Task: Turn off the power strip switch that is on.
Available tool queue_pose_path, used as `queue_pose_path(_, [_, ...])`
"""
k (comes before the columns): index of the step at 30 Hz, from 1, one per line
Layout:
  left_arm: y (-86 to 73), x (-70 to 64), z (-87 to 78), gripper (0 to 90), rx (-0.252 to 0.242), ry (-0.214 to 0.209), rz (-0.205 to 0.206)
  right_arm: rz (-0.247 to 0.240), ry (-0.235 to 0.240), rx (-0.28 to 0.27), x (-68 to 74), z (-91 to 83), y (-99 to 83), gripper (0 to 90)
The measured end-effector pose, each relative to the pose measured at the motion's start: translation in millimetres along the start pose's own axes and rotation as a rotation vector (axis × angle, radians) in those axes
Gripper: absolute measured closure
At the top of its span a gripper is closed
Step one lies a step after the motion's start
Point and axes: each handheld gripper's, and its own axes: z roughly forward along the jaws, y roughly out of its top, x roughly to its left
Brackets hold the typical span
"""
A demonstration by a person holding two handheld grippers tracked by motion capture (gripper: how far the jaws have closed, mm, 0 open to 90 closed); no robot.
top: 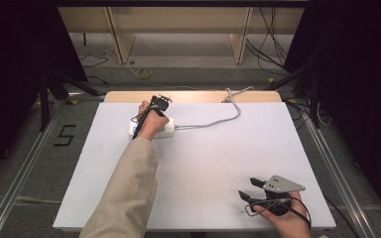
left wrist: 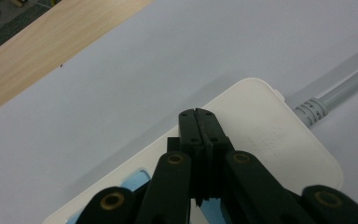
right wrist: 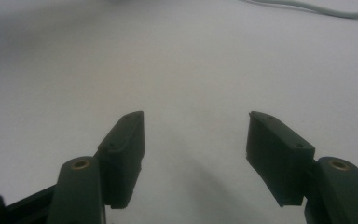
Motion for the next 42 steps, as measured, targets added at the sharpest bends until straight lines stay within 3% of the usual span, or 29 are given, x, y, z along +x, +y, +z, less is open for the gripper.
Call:
queue_pose_path(15, [-0.5,-0.5,-0.5,89.8,-0.005,0.004,-0.003,0.002,-0.001,0.001,-0.1,-0.7,0.1,38.2])
queue_pose_path(18, [-2.1,0.9,-0.8,89.7,0.013,0.019,0.017,0.002,-0.002,0.000,-0.2,-1.0,0.1,38.2])
queue_pose_path(20, [-4.2,2.7,-1.3,89.8,0.000,0.008,-0.003,0.001,-0.002,-0.001,-0.1,-1.1,0.2,38.2])
queue_pose_path(24, [-5.9,3.3,-3.9,89.7,-0.039,0.013,0.003,-0.001,0.000,0.001,0.1,-0.5,0.3,38.2])
queue_pose_path(26, [-6.4,5.2,-5.8,89.7,-0.052,-0.051,-0.032,0.000,0.000,0.001,0.3,-0.2,0.5,38.2])
queue_pose_path(28, [-7.0,6.5,-7.9,89.7,-0.057,-0.036,-0.025,0.002,-0.001,0.001,0.5,0.1,0.8,38.2])
queue_pose_path(34, [-4.7,8.9,-23.9,89.7,-0.123,-0.049,-0.039,0.001,0.001,0.003,0.3,0.6,0.6,38.2])
queue_pose_path(42, [-11.0,11.3,-40.6,89.5,-0.126,-0.050,-0.031,0.000,-0.002,0.006,0.7,0.3,1.0,38.2])
